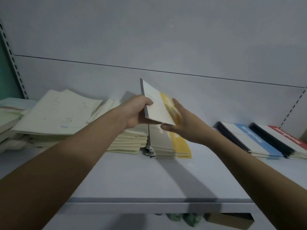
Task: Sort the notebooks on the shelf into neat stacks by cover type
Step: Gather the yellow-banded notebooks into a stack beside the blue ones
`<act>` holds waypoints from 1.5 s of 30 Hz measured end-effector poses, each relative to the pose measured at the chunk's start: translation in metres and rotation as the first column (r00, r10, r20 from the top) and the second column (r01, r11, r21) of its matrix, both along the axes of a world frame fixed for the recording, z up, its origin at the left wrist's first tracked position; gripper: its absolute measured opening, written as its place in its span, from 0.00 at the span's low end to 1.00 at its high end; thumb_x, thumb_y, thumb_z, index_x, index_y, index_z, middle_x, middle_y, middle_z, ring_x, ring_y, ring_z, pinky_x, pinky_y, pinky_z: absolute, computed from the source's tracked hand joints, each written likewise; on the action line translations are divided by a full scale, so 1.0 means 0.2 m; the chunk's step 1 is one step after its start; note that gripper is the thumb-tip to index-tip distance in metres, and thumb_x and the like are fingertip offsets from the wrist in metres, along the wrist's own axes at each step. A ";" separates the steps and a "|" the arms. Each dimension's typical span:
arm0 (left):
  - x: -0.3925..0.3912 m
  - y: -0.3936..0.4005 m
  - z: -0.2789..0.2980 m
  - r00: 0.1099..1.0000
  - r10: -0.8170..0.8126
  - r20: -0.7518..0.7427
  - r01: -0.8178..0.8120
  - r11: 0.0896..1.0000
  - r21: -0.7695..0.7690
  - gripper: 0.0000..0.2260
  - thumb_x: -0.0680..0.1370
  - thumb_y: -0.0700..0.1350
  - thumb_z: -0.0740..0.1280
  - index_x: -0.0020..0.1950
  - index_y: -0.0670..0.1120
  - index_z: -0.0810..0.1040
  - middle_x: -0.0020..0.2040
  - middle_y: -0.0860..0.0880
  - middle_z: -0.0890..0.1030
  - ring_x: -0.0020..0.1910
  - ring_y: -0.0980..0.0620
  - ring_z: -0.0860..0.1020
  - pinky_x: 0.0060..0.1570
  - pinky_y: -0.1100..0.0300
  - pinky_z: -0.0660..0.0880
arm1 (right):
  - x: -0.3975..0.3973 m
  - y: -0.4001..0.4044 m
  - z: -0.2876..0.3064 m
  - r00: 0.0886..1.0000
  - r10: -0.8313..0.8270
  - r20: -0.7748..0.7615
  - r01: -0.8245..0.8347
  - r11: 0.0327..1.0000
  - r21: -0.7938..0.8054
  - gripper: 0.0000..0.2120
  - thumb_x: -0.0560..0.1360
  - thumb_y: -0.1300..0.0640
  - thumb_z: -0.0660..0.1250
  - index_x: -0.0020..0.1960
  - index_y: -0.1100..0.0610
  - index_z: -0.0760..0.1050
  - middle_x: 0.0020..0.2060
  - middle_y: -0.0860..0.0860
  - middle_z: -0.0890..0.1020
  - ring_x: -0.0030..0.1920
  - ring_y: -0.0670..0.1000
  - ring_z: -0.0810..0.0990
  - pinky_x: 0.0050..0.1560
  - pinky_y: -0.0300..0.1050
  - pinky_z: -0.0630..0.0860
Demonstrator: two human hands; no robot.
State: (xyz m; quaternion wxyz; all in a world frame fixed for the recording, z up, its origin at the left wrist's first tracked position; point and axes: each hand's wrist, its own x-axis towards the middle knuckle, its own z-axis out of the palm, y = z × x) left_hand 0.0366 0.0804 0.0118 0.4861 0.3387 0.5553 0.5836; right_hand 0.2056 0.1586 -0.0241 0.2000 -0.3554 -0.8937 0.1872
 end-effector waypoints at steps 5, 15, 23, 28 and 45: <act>-0.09 -0.03 0.01 0.980 0.188 -0.062 -0.183 0.980 0.073 0.12 0.80 0.38 0.57 0.63 0.45 0.68 0.52 0.43 0.77 0.45 0.46 0.77 0.29 0.53 0.81 | 0.03 0.08 -0.25 0.964 0.085 0.252 -0.057 0.991 -0.118 0.51 0.67 0.33 0.71 0.79 0.48 0.48 0.77 0.46 0.55 0.77 0.50 0.54 0.75 0.49 0.55; -0.11 -0.05 -0.07 0.972 0.233 -0.036 -0.231 0.972 0.041 0.09 0.80 0.37 0.58 0.60 0.43 0.69 0.49 0.44 0.76 0.44 0.47 0.75 0.30 0.52 0.81 | 0.02 -0.01 -0.44 0.957 0.017 0.288 -0.144 0.894 0.425 0.14 0.79 0.40 0.57 0.50 0.50 0.71 0.47 0.48 0.80 0.47 0.56 0.78 0.39 0.46 0.69; -0.14 -0.05 -0.08 0.959 0.283 0.014 -0.283 0.958 0.056 0.09 0.80 0.36 0.58 0.59 0.42 0.68 0.47 0.45 0.75 0.44 0.48 0.75 0.34 0.50 0.81 | 0.06 0.05 -0.39 0.998 -0.012 0.058 -0.008 0.945 0.326 0.09 0.81 0.51 0.60 0.53 0.43 0.78 0.39 0.45 0.81 0.41 0.56 0.77 0.42 0.47 0.72; -0.12 -0.04 -0.05 0.968 0.251 0.029 -0.252 0.965 0.065 0.09 0.80 0.35 0.57 0.60 0.41 0.69 0.48 0.44 0.75 0.44 0.47 0.75 0.32 0.50 0.81 | 0.10 0.18 -0.26 0.920 -0.175 -0.350 0.243 0.957 0.160 0.17 0.81 0.52 0.59 0.37 0.59 0.66 0.29 0.55 0.72 0.32 0.58 0.70 0.32 0.48 0.63; -0.04 0.15 -0.18 0.969 0.246 0.005 -0.245 0.961 0.129 0.16 0.77 0.34 0.65 0.64 0.45 0.74 0.57 0.45 0.81 0.51 0.46 0.80 0.44 0.54 0.79 | 0.05 0.02 -0.17 0.990 0.086 -0.109 -0.077 0.993 0.086 0.27 0.80 0.40 0.50 0.76 0.51 0.59 0.73 0.46 0.65 0.70 0.44 0.63 0.67 0.37 0.60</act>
